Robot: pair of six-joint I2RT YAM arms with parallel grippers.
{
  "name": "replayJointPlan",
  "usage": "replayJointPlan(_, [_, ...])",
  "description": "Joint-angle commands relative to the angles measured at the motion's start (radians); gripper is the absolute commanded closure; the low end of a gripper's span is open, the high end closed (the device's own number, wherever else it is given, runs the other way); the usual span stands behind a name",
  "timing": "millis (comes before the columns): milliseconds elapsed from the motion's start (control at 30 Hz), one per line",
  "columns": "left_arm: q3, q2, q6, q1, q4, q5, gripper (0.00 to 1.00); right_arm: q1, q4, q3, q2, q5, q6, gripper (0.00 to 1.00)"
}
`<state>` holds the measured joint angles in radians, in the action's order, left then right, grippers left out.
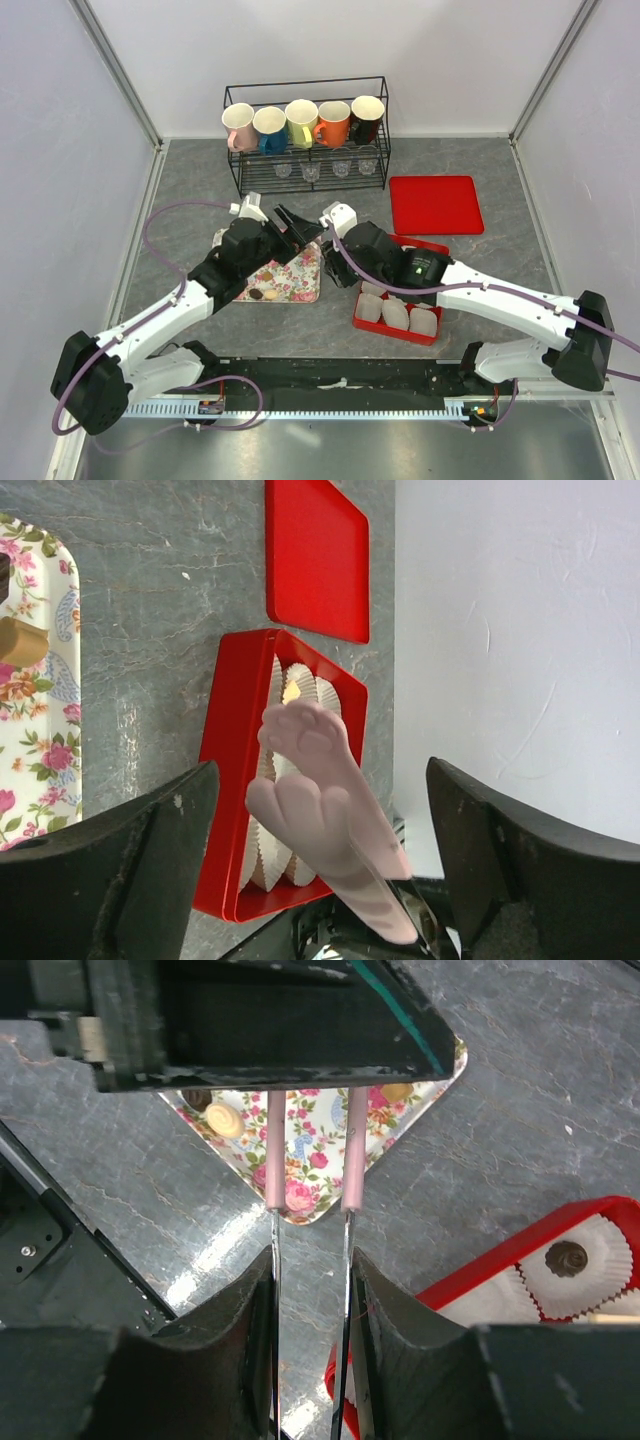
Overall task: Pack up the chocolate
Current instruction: Adjust the clamp.
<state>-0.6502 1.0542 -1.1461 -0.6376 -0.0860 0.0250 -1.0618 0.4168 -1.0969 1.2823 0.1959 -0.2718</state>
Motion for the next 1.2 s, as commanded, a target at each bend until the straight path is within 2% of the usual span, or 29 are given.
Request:
replayJointPlan(0, [-0.005, 0.015, -0.055, -0.011, -0.057, -0.065, 0.14, -0.012, -0.090, -0.009, 0.003, -0.018, 0.022, 0.62])
replayJointPlan(200, [0.007, 0.013, -0.105, -0.014, -0.067, -0.082, 0.32, -0.013, -0.128, 0.009, 0.003, -0.032, 0.039, 0.62])
replayJointPlan(233, [0.012, 0.012, -0.112, -0.014, -0.069, -0.085, 0.37, -0.013, -0.141, 0.018, 0.002, -0.032, 0.039, 0.62])
replayJointPlan(400, [0.043, -0.020, -0.156, -0.016, -0.074, -0.102, 0.54, -0.015, -0.168, 0.045, -0.009, -0.023, 0.042, 0.62])
replayJointPlan(433, [0.047, -0.032, -0.161, -0.016, -0.074, -0.105, 0.62, -0.013, -0.170, 0.049, -0.011, -0.020, 0.042, 0.62])
replayJointPlan(500, [0.053, -0.045, -0.168, -0.017, -0.074, -0.117, 0.71, -0.013, -0.171, 0.051, -0.011, -0.015, 0.045, 0.62])
replayJointPlan(533, [0.055, -0.054, -0.172, -0.017, -0.074, -0.117, 0.79, -0.013, -0.173, 0.051, -0.012, -0.013, 0.048, 0.62])
replayJointPlan(700, [0.064, -0.068, -0.221, -0.019, -0.074, -0.111, 0.98, -0.013, -0.199, 0.057, -0.027, -0.009, 0.052, 0.54])
replayJointPlan(900, [0.092, -0.092, -0.296, -0.019, -0.097, -0.135, 0.98, -0.013, -0.295, 0.095, -0.064, -0.007, 0.072, 0.38])
replayJointPlan(1167, [0.084, -0.088, -0.365, -0.020, -0.118, -0.134, 0.98, -0.013, -0.372, 0.115, -0.051, -0.009, 0.086, 0.36])
